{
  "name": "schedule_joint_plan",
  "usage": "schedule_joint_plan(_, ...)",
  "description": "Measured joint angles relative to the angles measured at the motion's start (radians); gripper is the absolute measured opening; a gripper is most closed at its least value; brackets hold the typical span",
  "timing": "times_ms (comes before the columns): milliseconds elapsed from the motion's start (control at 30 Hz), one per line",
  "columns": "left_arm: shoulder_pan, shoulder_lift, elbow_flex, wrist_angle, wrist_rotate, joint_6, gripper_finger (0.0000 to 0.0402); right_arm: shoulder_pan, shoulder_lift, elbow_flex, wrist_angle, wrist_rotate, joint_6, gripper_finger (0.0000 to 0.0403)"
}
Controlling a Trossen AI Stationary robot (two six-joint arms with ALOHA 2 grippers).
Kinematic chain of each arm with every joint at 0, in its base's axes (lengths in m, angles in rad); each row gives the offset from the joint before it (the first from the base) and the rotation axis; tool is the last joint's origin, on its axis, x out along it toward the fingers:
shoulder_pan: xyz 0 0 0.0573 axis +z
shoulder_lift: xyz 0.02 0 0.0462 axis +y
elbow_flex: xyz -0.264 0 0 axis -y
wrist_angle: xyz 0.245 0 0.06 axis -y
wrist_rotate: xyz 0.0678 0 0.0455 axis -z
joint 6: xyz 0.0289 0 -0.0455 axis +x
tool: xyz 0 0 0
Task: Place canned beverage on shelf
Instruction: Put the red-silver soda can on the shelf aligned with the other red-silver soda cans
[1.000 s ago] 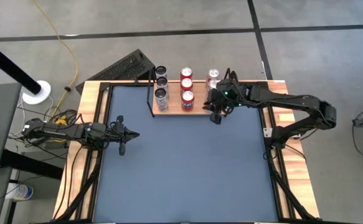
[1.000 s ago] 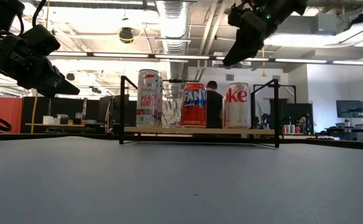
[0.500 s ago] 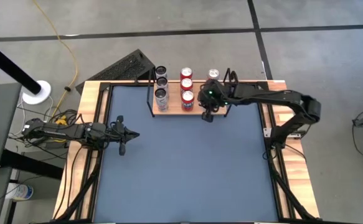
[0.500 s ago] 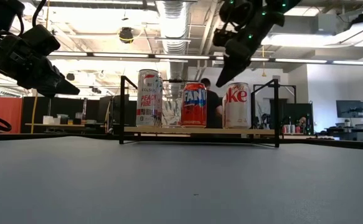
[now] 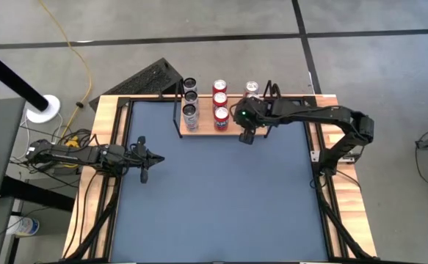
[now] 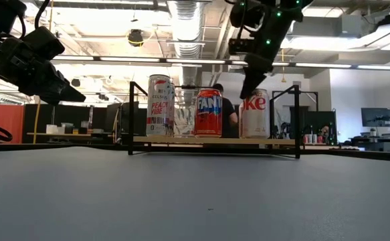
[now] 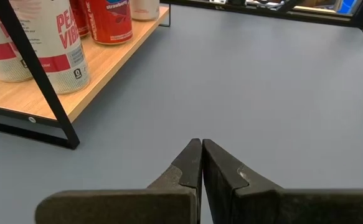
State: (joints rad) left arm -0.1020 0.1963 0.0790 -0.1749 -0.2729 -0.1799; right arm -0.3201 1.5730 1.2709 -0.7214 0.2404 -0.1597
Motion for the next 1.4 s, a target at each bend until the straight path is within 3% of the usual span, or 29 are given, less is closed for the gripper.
schedule_joint_plan(500, 0.000, 0.000, 0.000, 0.000, 0.000, 0.000, 0.0000, 0.005, -0.010, 0.000, -0.135, 0.012, 0.012, 0.0000)
schedule_joint_plan(1400, 0.000, 0.000, 0.000, 0.000, 0.000, 0.000, 0.0000, 0.024, -0.044, 0.000, -0.284, 0.170, 0.065, 0.0000)
